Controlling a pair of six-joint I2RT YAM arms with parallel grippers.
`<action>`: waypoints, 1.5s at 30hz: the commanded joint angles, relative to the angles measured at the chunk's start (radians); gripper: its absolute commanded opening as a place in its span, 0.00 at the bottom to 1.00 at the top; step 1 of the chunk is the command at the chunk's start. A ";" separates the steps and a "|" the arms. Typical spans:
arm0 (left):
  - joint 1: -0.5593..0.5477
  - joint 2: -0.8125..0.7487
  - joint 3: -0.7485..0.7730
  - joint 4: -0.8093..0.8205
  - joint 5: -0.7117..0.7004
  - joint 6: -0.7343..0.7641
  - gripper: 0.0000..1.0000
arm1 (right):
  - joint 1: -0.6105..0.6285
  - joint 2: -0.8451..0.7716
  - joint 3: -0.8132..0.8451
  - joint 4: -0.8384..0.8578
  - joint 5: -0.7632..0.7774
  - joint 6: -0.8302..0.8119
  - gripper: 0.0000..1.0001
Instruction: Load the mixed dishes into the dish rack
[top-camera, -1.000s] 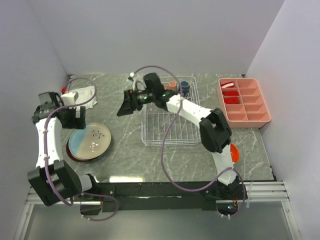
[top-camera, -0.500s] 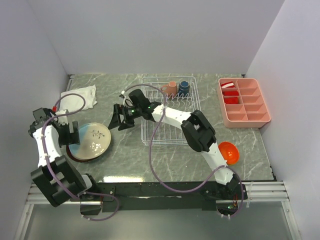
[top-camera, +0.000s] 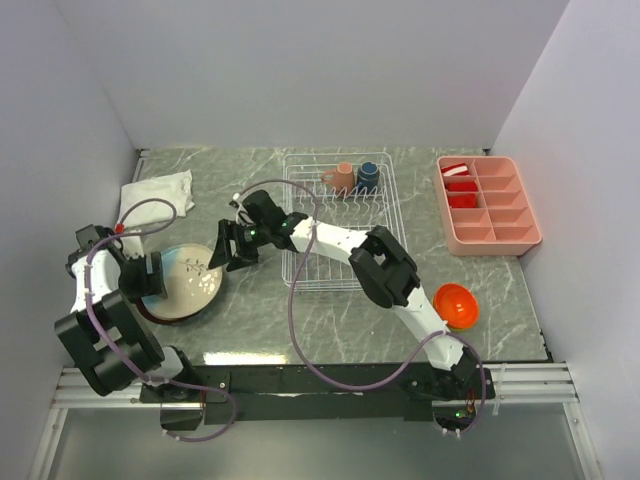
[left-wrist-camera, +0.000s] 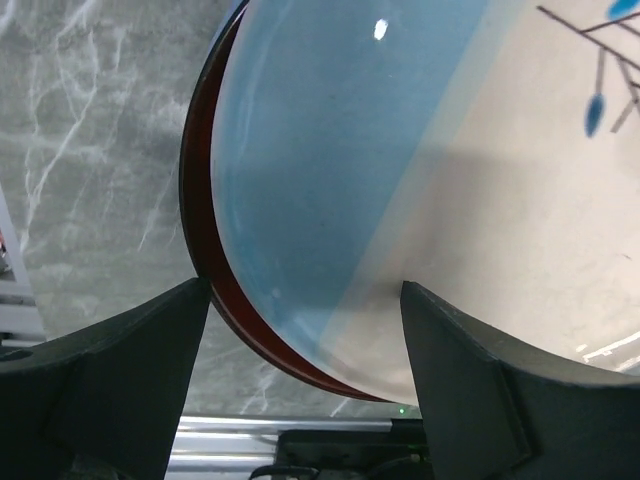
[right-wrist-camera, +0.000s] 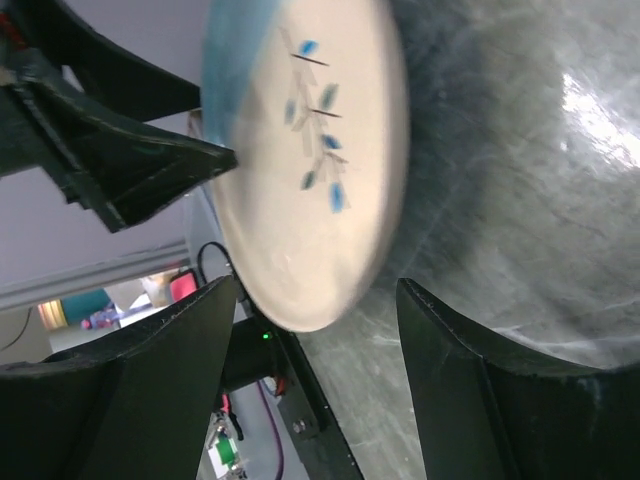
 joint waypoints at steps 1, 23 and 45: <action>0.004 0.026 -0.038 0.047 0.035 0.053 0.84 | 0.015 0.027 0.043 -0.019 0.045 0.025 0.73; 0.001 -0.006 -0.103 0.064 0.036 0.091 0.84 | 0.014 0.051 0.136 0.158 -0.010 -0.006 0.29; 0.001 -0.053 -0.109 0.093 0.078 0.082 0.85 | 0.049 0.090 0.136 0.220 -0.103 -0.043 0.00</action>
